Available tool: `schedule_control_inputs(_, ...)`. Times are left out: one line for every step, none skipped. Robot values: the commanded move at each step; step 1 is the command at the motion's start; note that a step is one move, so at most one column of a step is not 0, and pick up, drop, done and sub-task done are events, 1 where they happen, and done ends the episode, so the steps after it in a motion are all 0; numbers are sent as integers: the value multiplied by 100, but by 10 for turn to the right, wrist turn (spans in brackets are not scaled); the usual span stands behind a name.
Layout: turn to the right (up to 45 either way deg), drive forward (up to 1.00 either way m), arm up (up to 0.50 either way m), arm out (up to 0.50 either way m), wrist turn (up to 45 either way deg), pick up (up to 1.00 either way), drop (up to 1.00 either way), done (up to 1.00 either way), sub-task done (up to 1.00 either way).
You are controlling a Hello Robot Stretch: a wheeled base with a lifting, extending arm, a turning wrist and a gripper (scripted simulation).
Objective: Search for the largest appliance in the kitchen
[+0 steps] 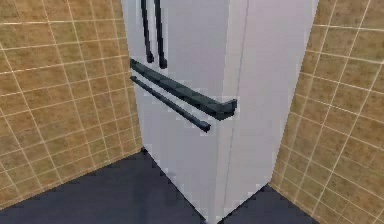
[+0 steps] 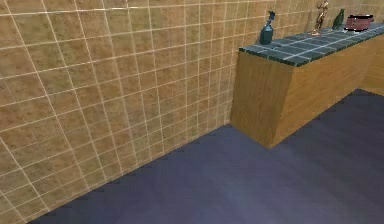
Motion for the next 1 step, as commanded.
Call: schedule_control_inputs(0,0,0,0,0,0,0,100,0)
